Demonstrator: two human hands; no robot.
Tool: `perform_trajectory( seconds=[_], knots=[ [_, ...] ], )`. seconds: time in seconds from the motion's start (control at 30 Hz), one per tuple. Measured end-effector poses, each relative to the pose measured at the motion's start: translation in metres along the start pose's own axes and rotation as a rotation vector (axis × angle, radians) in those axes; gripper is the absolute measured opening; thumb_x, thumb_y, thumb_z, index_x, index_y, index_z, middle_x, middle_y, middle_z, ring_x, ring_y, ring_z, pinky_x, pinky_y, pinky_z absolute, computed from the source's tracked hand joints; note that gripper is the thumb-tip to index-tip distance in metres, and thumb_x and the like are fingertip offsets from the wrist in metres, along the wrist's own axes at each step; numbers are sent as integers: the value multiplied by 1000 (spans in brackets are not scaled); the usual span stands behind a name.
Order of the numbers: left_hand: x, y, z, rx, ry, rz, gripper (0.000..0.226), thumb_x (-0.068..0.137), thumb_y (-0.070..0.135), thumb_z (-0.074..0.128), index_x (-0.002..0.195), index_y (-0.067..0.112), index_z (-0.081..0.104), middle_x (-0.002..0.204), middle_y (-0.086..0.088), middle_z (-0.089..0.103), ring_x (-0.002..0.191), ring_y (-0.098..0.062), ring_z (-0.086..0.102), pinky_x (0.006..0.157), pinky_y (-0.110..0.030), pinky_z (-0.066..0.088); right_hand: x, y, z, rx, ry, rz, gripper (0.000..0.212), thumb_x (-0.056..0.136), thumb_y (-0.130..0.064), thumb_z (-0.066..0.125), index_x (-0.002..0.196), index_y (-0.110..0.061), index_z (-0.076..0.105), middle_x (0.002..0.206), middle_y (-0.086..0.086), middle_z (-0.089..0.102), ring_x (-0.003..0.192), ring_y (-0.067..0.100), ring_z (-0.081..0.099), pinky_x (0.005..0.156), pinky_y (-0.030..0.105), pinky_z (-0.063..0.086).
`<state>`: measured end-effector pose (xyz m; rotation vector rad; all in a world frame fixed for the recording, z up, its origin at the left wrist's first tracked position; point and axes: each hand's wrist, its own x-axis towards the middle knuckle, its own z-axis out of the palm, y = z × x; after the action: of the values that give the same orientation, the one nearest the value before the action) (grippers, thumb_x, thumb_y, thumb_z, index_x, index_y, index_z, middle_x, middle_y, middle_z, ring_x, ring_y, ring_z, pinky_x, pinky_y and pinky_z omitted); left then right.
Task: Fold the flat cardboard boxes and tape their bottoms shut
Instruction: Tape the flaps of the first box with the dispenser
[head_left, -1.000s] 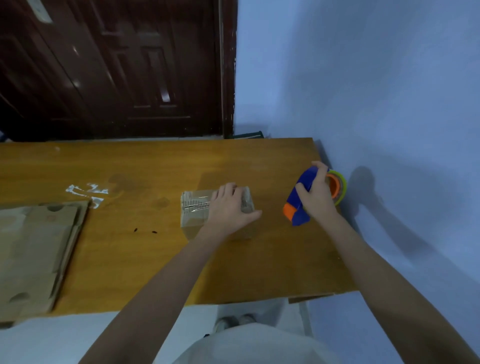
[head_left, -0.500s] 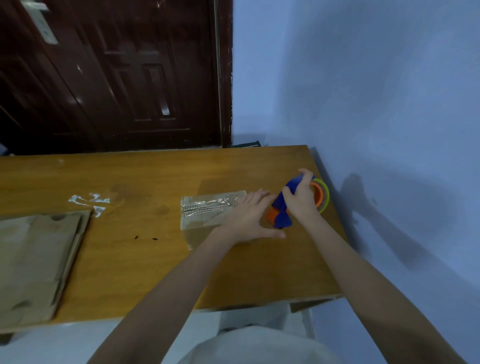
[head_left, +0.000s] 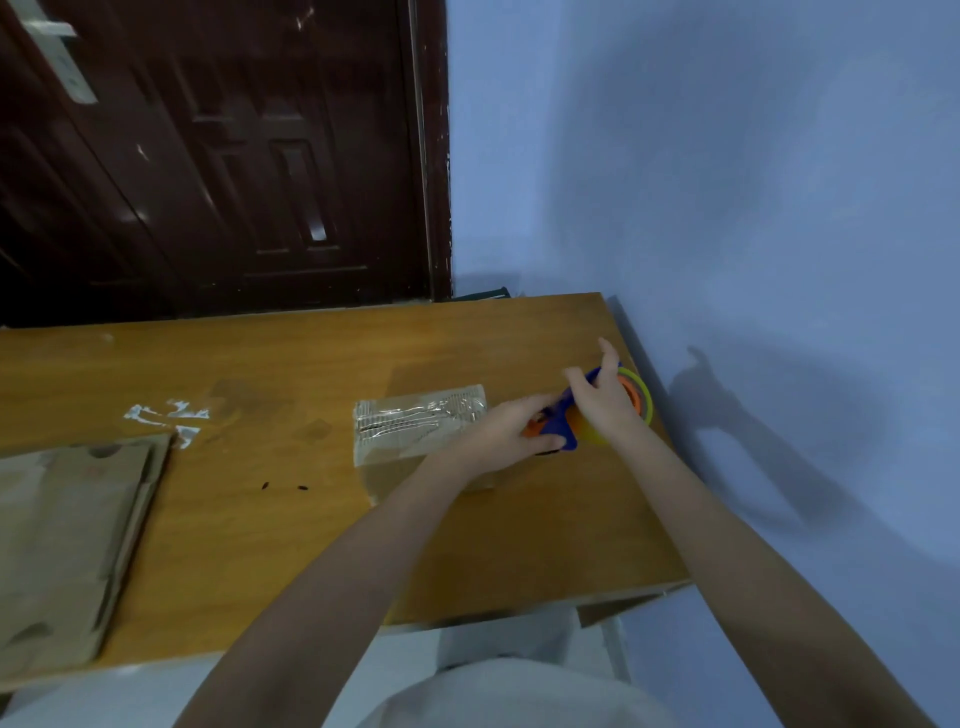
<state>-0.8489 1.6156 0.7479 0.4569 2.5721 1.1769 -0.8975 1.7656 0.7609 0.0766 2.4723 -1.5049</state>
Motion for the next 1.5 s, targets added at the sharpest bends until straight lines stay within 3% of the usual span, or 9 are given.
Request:
perform_trajectory(
  seconds=[0.07,0.17,0.27,0.37,0.63,0.8,1.0,1.27,1.5],
  knots=[
    [4,1,-6,-21,-28,-3,51,91,30,60,138,18,43,130,0,57,114,-14,55,97,-33,47,-5,3,-10,-36,-102,1,72,95,-43,49,150,-33,4,147,3,31,128,23,40,91,28,35],
    [11,0,-16,-37,-92,-25,49,91,29,59,137,17,46,129,0,57,113,-14,56,96,-31,48,-14,14,-25,-141,-323,-15,98,77,-60,63,149,-39,1,117,-13,42,116,17,41,87,27,39],
    [16,4,-23,-137,-207,-62,41,92,22,59,131,11,53,117,1,61,102,-9,59,84,-17,49,-20,31,-35,-285,-479,-44,117,64,-49,82,147,-43,0,133,-10,35,127,15,38,102,35,41],
    [27,9,-30,-87,-328,-97,39,93,27,57,128,10,55,118,-4,62,103,-14,61,88,-25,52,-25,42,-34,-353,-505,-77,123,62,-39,86,148,-39,-2,141,-6,32,130,15,36,107,40,39],
    [53,25,-28,-100,-570,-452,48,94,38,53,126,3,54,100,-14,68,96,-33,68,87,-43,55,-31,71,-22,-61,-462,127,47,90,-23,65,131,-18,44,118,3,59,110,18,55,96,34,44],
    [63,24,-18,-63,-439,-528,61,96,50,42,143,11,36,131,-19,55,95,-30,68,85,-37,55,-26,86,-24,162,-497,384,41,89,-17,66,124,-21,45,115,17,64,104,34,62,94,50,48],
    [59,13,-21,-104,-372,-491,65,96,47,44,145,5,29,133,-19,52,105,-30,63,89,-36,52,-19,80,-30,296,-508,572,23,97,-28,51,106,-9,59,80,12,71,72,26,66,68,35,54],
    [60,2,8,208,-213,-301,43,87,36,65,117,5,61,118,-11,63,106,-25,58,90,-37,49,-7,73,-28,264,-522,634,42,87,-38,60,116,-8,54,87,17,66,74,29,65,72,37,53],
    [66,-8,27,294,-15,-286,23,88,35,63,100,16,66,104,-2,66,97,-19,61,81,-35,52,-10,69,-34,238,-530,657,37,93,-37,53,116,-8,54,96,18,63,78,30,64,78,40,51]
  ],
)
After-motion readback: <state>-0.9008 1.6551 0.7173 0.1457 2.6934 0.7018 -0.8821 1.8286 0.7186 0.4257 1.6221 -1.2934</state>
